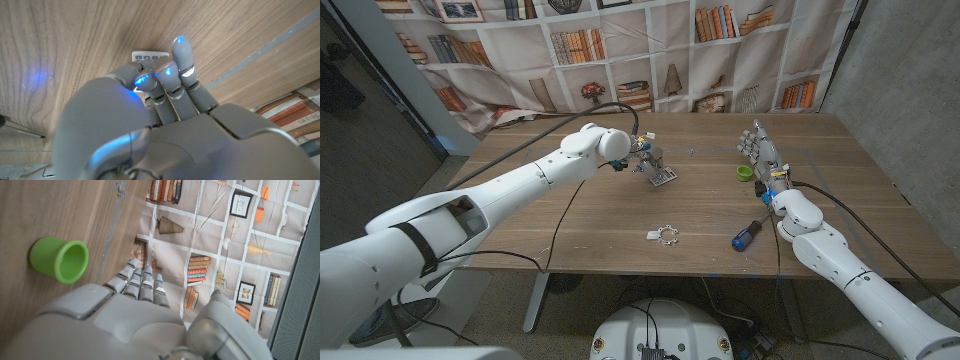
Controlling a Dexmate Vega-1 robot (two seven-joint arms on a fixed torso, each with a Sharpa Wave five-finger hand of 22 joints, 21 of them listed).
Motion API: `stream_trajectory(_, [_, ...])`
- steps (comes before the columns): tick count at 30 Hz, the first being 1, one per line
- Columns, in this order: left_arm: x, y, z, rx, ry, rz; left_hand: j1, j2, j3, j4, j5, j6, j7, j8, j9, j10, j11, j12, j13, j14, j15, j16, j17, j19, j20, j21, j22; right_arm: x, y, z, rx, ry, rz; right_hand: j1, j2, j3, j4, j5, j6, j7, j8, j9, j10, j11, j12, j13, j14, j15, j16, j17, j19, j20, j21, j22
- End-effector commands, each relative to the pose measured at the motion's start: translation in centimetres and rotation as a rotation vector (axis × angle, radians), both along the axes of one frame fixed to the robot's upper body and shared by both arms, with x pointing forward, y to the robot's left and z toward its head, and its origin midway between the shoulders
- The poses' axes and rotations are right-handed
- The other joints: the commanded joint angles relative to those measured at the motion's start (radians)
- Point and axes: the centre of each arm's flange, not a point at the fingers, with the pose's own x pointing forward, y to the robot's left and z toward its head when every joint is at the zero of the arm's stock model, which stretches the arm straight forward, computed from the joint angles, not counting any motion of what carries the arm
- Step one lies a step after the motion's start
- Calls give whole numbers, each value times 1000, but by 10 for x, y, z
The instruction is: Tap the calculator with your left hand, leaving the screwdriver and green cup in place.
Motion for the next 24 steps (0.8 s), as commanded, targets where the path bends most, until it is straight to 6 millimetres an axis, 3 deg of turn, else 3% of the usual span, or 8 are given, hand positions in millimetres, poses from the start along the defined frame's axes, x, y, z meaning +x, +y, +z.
stream_trajectory(1, [-4, -1, 14, -7, -39, -22, -4, 2, 6, 0, -2, 3, 7, 2, 1, -5, -11, 7, 1, -1, -8, -2, 2, 1, -71, 6, 3, -3, 3, 0, -20, 1, -15, -2, 8, 0, -3, -3, 6, 2, -1, 4, 5, -1, -3, 2, 5, 7, -2, 2, 9, -12, 0, 2])
stream_trajectory(24, [-22, 1, 35, -51, -103, -39, -7, 3, 7, 1, -8, 0, 5, 2, 1, -4, -10, 3, -10, 0, -7, -2, 3, 2, -71, 6, 3, -6, 2, -1, -14, -10, -18, -2, 8, 0, -5, -3, 5, 1, -1, 4, 6, -1, -3, 2, 6, 7, -2, 2, 10, -12, -4, 2])
